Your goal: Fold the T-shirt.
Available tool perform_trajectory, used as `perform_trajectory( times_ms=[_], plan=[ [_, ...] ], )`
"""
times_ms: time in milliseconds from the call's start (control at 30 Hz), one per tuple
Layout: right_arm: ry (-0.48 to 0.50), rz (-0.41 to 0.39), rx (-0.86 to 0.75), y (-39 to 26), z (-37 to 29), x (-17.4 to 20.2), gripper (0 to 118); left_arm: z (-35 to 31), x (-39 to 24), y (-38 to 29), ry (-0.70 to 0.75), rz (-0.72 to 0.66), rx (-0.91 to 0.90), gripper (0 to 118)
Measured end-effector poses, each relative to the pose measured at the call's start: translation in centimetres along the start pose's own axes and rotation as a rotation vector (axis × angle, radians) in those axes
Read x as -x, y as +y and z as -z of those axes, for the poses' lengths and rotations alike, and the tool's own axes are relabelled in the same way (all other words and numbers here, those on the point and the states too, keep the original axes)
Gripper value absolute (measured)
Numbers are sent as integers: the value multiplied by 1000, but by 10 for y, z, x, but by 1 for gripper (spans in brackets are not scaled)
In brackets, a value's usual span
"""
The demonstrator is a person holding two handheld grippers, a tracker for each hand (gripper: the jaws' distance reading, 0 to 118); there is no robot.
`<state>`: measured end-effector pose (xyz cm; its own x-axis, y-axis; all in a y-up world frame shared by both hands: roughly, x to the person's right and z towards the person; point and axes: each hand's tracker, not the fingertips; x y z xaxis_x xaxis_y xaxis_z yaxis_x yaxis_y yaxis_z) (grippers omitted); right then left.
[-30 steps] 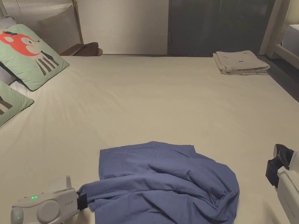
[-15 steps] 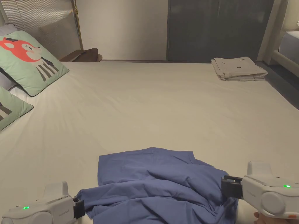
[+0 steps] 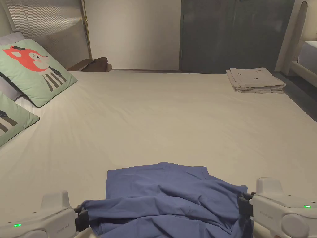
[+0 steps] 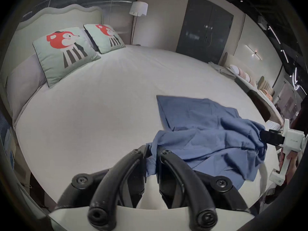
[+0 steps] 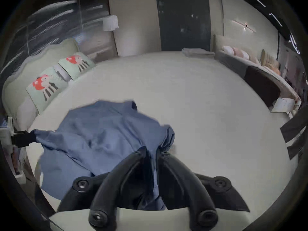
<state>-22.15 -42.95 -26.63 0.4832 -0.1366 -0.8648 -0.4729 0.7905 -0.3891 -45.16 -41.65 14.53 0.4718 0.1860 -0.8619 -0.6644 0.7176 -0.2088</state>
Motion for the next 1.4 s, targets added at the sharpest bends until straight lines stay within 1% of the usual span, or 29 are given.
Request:
perform_trajectory(
  times_ms=[133, 233, 267, 333, 500, 667, 833, 933, 1000, 1267, 1400],
  plan=[
    [45, -12, -177, 24, -46, 1, 9, -31, -6, 22, -40, -16, -112, 6],
    [59, -28, -313, 40, -86, 10, 8, -61, -19, 40, -69, -6, -217, 6],
    [68, -30, -355, 50, -105, 21, 8, -70, -23, 46, -74, -3, -253, 6],
    [77, -31, -436, 58, -128, 27, 8, -90, -33, 56, -89, -3, -332, 6],
    [53, -33, -626, 74, -174, 35, 8, -140, -45, 86, -139, -42, -517, 6],
    [43, -30, -766, 94, -216, 42, 8, -176, -51, 116, -175, -34, -616, 6],
    [33, -23, -813, 121, -238, 38, 8, -191, -54, 148, -207, -37, -671, 6],
    [16, -21, -827, 140, -240, 34, 8, -184, -57, 172, -226, -43, -672, 6],
    [24, -12, -824, 154, -237, 31, 8, -174, -58, 190, -240, -58, -654, 6],
    [-7, -18, -804, 216, -198, 15, 8, -130, -72, 254, -242, -88, -623, 6],
    [-23, -25, -795, 251, -160, 3, 8, -99, -80, 291, -214, -59, -618, 6]
  ],
)
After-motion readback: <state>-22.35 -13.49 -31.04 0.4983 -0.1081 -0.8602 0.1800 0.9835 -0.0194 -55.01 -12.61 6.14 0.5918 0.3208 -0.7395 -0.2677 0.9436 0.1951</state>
